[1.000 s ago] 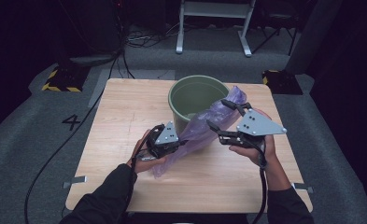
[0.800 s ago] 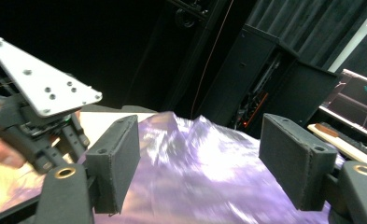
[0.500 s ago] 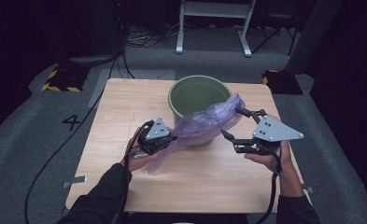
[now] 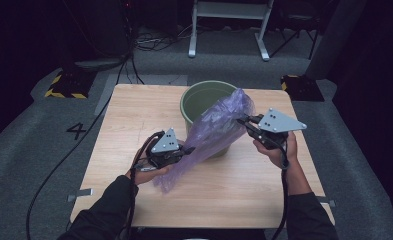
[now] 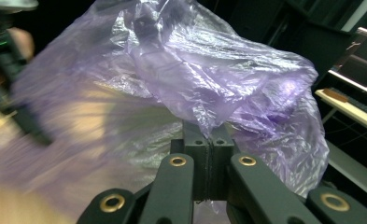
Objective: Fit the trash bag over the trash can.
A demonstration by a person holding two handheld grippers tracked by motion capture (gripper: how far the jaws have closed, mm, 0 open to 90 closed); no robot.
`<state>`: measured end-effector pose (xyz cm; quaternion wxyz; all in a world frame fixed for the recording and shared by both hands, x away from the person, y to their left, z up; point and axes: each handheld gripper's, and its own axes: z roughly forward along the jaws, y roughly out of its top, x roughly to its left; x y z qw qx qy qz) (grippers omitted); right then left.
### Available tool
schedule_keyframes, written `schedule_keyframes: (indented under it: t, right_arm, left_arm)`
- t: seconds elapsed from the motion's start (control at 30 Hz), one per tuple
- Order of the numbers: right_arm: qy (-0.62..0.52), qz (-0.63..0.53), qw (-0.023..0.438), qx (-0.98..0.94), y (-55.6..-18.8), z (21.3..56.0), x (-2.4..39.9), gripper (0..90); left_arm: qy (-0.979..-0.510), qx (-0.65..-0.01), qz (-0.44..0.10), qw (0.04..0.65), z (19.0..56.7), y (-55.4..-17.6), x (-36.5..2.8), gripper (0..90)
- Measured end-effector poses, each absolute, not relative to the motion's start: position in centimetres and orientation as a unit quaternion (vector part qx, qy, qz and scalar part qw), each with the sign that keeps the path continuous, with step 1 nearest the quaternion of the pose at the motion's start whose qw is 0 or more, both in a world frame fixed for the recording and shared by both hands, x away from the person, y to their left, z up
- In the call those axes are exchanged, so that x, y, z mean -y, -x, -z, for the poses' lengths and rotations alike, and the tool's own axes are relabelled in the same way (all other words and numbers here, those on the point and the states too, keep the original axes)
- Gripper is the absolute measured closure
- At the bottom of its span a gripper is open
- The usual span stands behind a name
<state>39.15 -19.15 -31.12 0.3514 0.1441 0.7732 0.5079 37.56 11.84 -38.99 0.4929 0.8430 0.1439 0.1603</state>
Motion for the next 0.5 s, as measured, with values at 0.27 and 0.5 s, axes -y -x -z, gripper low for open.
schedule_keyframes:
  t: [0.27,0.5]
  right_arm:
    - [-0.163,-0.475,0.335,-0.797,-42.4,30.7,17.1,82.7]
    - [-0.211,-0.395,0.325,-0.833,-45.3,31.7,14.6,36.3]
  left_arm:
    - [-0.850,-0.100,-0.157,0.492,38.2,-36.8,-11.2,88.8]
    - [-0.827,-0.104,-0.169,0.526,37.3,-36.3,-10.6,89.1]
